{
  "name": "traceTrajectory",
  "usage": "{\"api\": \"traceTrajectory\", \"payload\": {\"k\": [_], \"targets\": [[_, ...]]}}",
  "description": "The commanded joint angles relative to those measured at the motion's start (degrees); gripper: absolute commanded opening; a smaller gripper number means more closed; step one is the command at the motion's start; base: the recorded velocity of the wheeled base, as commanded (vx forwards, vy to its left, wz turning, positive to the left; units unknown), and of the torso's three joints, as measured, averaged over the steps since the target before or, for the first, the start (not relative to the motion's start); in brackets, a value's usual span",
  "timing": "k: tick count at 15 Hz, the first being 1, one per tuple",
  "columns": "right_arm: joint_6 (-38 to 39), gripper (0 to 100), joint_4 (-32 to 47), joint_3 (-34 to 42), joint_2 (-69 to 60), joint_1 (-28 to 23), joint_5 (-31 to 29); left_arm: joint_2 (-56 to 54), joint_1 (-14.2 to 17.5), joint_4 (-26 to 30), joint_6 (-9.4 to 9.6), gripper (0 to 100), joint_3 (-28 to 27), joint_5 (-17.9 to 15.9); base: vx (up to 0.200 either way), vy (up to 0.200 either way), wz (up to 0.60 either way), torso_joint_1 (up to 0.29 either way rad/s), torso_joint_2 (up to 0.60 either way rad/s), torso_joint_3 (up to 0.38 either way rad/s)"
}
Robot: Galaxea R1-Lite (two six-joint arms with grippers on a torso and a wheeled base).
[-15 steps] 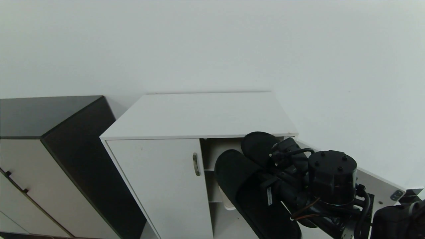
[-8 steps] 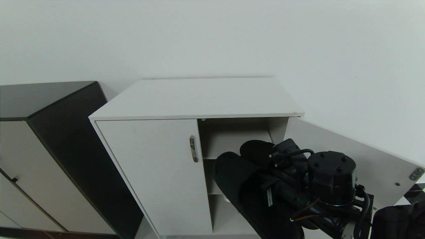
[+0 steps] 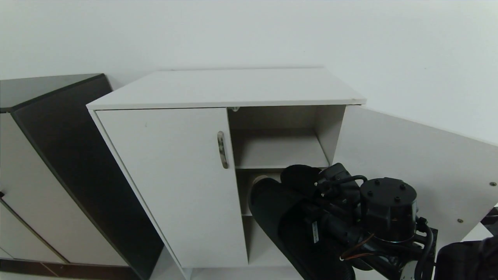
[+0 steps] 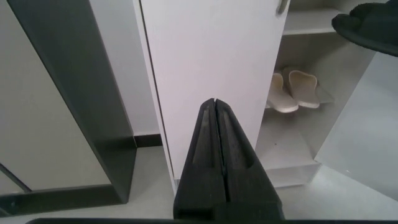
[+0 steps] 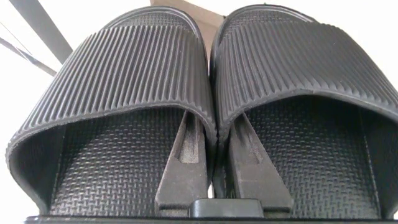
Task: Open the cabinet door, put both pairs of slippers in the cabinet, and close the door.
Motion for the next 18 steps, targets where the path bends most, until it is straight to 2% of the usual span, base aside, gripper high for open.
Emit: {"api": "traceTrajectory", "payload": {"k": [1, 7, 10, 12, 14, 18], "targets": [[0.0, 0, 0.0, 0.0, 0.1, 0.1, 0.0, 0.1, 0.0, -0.1, -0.01, 0, 0.0, 0.0, 0.000, 0.000, 0.00, -0.080, 0.45, 0.359], [-0.2, 0, 0.0, -0.1, 0.3, 0.1, -0.2, 0.1, 0.0, 0.0, -0.01, 0, 0.0, 0.0, 0.000, 0.000, 0.00, -0.063, 0.44, 0.376], [-3.1, 0, -0.2, -0.7, 0.6, 0.5, -1.3, 0.1, 0.0, -0.1, -0.01, 0, 0.0, 0.0, 0.000, 0.000, 0.00, -0.007, 0.24, 0.243], [-2.4, 0, 5.7, -6.8, 2.1, 3.7, -12.4, 0.1, 0.0, 0.0, -0.01, 0, 0.0, 0.0, 0.000, 0.000, 0.00, -0.001, 0.04, 0.023], [1.2, 0, 12.8, -13.6, 1.8, 6.9, -17.7, 0.1, 0.0, 0.0, -0.01, 0, 0.0, 0.0, 0.000, 0.000, 0.00, 0.000, 0.00, 0.000], [7.0, 0, 31.9, -31.3, 1.9, 9.5, -30.3, 0.1, 0.0, 0.0, -0.01, 0, 0.0, 0.0, 0.000, 0.000, 0.00, 0.000, 0.00, 0.000]]}}
